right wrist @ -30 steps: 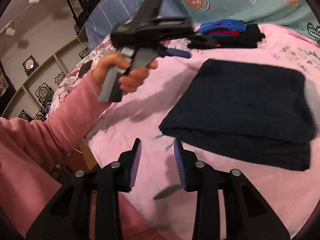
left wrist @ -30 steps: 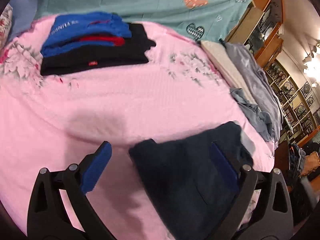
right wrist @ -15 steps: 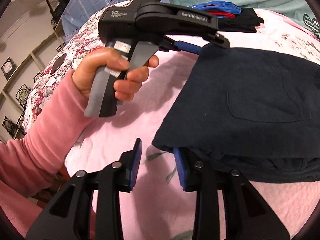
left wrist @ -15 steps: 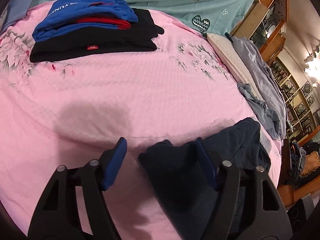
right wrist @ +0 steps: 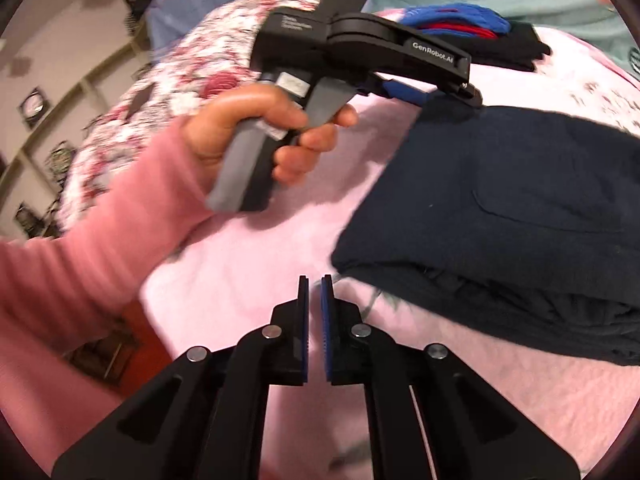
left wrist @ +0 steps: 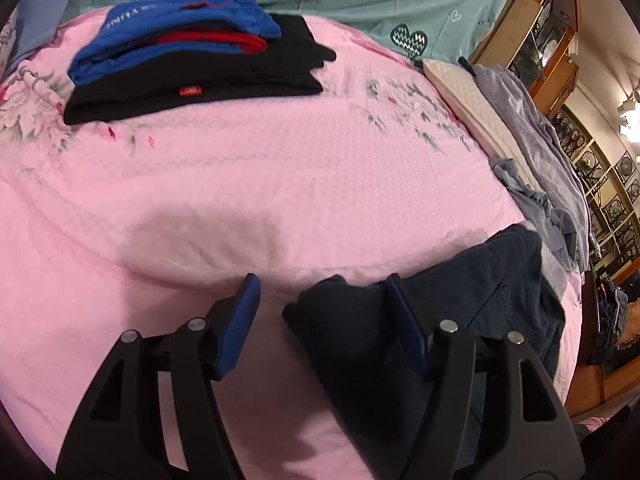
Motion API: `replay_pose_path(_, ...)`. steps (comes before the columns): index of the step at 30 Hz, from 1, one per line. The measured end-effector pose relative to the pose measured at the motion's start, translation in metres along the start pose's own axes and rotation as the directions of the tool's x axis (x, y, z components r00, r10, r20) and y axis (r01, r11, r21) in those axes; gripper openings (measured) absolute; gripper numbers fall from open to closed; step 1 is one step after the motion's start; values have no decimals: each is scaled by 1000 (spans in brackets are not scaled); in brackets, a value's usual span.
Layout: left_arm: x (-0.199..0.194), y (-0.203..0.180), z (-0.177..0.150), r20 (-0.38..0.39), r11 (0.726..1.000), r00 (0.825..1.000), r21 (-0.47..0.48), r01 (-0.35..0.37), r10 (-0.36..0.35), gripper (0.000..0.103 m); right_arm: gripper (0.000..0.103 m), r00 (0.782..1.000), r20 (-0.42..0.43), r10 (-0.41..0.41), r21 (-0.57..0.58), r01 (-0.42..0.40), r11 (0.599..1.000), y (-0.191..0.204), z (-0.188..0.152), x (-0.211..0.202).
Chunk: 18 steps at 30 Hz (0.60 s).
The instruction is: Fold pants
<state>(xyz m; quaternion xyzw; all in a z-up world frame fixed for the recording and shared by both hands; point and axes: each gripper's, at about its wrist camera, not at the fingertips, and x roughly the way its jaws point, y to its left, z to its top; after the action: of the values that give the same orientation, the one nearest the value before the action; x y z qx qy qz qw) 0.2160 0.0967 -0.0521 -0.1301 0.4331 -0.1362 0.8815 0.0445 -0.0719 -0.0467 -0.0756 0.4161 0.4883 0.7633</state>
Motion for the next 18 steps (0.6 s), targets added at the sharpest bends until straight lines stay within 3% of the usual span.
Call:
replay_pose_path(2,-25,-7,4,79,999,996,-1,-41,41,67,13,996,93,0,-31,3,1000,-4,3,-32)
replay_pose_path(4,-50,-22,5,150,999,988,23,-34,30,77,42,973,226,-54,14,53,999,-24,11,-67)
replay_pose_path(5,-62,-34,4,180,999,984,39,-13,6,80,43,953,286,-96,60,82,995,-37,15,-81)
replay_pose_path(7,-70,-52,0,193,999,981,44,27,-35,87,43,920,350,-175,181,117,977,-73,27,-100)
replay_pose_path(9,-65,-67,-5,162,997,984,30,65,-69,87,43,907,363,-215,278,114,954,-106,36,-105)
replay_pose_path(11,-45,-78,-14,91,993,989,2,121,-120,87,43,919,332,-212,351,87,932,-140,44,-97)
replay_pose_path(13,-26,-82,-23,36,994,993,-1,111,-111,87,41,943,252,-220,419,99,903,-168,44,-81)
replay_pose_path(16,-6,-79,-37,-9,998,998,11,67,-67,87,15,953,206,-222,475,101,874,-197,28,-76)
replay_pose_path(18,-7,-77,-42,-1,998,999,25,53,-53,87,8,954,229,-194,520,49,853,-210,12,-85)
